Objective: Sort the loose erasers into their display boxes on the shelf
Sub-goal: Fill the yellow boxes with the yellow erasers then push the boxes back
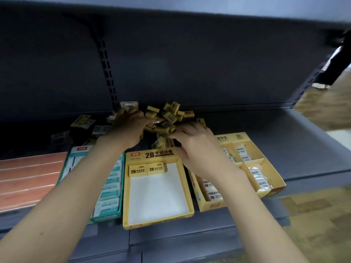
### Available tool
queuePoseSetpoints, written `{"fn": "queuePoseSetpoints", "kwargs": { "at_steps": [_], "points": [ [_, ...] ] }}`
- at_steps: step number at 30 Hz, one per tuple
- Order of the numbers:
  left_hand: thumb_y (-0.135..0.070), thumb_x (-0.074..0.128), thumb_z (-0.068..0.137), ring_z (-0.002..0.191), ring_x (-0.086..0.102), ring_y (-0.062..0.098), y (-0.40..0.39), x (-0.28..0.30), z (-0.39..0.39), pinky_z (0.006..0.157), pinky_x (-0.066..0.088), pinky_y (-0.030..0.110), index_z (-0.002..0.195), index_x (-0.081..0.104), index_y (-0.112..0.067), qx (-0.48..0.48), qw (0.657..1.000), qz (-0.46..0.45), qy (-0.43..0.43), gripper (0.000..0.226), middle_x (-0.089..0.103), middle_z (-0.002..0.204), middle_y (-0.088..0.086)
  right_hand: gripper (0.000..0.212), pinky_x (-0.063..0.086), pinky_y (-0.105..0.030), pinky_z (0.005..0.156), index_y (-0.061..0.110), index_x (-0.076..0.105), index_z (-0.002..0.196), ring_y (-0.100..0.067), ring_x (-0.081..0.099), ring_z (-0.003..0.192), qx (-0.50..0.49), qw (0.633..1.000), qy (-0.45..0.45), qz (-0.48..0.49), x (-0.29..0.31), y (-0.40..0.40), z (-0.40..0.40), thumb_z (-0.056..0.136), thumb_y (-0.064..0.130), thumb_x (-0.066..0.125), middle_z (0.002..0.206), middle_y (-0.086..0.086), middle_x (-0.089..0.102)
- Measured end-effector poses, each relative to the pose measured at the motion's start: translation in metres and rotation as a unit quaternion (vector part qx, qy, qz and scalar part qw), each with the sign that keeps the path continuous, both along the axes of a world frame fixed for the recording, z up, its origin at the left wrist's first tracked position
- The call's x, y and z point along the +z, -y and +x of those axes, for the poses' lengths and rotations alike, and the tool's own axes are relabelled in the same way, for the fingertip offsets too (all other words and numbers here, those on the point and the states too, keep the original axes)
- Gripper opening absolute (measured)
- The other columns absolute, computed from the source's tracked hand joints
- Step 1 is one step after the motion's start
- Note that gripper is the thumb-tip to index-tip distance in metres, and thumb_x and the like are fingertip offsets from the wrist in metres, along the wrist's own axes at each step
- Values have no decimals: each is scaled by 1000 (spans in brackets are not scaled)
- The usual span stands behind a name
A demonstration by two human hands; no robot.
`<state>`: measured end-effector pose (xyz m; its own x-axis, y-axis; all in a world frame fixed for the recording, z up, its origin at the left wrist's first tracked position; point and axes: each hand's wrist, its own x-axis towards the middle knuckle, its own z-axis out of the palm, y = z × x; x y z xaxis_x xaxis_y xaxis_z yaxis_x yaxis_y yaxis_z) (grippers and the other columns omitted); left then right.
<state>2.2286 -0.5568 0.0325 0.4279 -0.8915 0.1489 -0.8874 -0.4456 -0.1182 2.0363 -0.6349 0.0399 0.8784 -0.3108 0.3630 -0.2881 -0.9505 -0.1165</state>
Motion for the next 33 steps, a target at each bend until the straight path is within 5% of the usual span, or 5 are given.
{"fn": "queuePoseSetpoints", "kwargs": {
  "at_steps": [6,12,19,27,33],
  "points": [
    [-2,58,83,126,41,21,-4,-10,8,104,26,35,128,52,-29,12,998,-29,-56,53,49,136,-2,42,36,-49,103,21,56,129,-33,41,129,32,997,-36,-61,11,29,15,87,15,58,138,-6,50],
    [-8,53,89,119,45,22,-18,-1,6,100,37,35,113,65,-20,29,988,-88,-123,29,47,129,1,55,14,-39,115,30,29,145,-23,11,144,97,981,-141,-95,12,62,56,95,17,47,156,1,17],
    [-7,56,88,109,53,25,-49,12,-9,91,44,35,105,66,-16,80,964,-175,-186,21,54,118,2,73,19,-39,114,31,16,149,-23,12,143,155,945,-199,-210,6,82,104,90,15,55,158,1,9],
    [-14,52,90,74,58,33,-75,5,-22,62,45,35,105,54,-13,143,947,-254,-132,15,66,85,13,69,21,-37,110,30,7,150,-20,17,141,167,911,-223,-304,9,94,140,95,13,45,158,4,8],
    [-12,56,89,89,64,29,-77,-5,-31,75,50,32,110,64,-20,169,916,-334,-147,24,70,101,5,63,25,-39,105,25,18,149,-23,17,139,195,876,-209,-389,10,98,148,92,10,43,158,1,10]
  ]
}}
